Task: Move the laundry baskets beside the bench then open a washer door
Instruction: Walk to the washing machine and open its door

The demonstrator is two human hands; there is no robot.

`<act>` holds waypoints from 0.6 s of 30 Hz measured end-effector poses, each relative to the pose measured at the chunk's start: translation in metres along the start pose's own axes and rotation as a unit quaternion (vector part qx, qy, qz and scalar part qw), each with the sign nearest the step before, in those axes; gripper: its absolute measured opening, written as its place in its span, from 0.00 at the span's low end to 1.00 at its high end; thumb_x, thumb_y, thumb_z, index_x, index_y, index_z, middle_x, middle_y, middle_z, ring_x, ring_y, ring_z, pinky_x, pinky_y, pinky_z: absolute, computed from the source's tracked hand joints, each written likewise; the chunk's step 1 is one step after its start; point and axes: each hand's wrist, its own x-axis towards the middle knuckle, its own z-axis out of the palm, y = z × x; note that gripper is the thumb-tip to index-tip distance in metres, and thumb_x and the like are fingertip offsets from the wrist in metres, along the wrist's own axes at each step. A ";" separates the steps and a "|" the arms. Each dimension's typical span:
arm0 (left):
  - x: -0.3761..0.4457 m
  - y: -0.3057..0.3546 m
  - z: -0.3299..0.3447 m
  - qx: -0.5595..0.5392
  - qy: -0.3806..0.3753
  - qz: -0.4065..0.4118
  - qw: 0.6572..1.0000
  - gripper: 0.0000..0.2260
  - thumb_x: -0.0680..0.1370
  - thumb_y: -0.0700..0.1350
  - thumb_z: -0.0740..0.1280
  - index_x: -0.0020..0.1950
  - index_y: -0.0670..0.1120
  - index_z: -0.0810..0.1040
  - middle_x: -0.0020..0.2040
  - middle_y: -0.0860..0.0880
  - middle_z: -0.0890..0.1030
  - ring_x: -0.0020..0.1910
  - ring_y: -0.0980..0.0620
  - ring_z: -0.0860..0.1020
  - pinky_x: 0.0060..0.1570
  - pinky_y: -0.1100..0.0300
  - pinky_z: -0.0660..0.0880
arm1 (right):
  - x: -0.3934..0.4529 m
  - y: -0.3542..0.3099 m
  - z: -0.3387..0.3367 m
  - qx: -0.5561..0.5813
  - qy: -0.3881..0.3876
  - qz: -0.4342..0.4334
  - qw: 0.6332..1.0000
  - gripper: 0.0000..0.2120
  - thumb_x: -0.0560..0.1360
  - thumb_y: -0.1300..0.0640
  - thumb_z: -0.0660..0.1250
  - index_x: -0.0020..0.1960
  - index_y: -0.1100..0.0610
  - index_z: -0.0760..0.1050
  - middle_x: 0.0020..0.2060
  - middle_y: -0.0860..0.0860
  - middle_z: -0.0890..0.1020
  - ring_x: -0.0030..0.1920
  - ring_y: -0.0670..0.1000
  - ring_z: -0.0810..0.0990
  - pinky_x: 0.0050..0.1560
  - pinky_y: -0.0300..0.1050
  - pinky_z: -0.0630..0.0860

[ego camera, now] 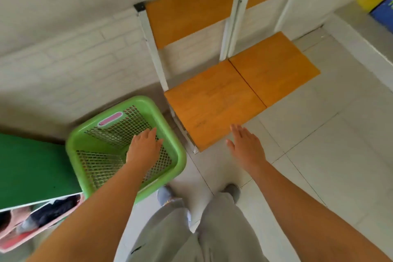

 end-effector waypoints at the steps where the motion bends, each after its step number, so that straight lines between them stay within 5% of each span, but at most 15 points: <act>1: 0.001 0.021 -0.006 0.015 0.003 0.022 1.000 0.25 0.83 0.53 0.52 0.77 0.43 0.59 0.74 0.41 0.67 0.71 0.41 0.67 0.71 0.47 0.62 | -0.008 0.018 -0.007 0.006 0.009 0.012 1.000 0.28 0.82 0.45 0.49 0.79 0.55 0.48 0.77 0.56 0.58 0.76 0.57 0.59 0.72 0.54 0.60; 18: 0.039 0.375 -0.005 0.090 -0.025 0.265 0.960 0.22 0.83 0.51 0.53 0.76 0.45 0.61 0.72 0.44 0.68 0.70 0.43 0.69 0.67 0.50 0.68 | -0.100 0.298 -0.040 0.175 0.085 0.263 0.945 0.28 0.83 0.45 0.46 0.79 0.56 0.49 0.78 0.55 0.58 0.76 0.54 0.58 0.75 0.49 0.57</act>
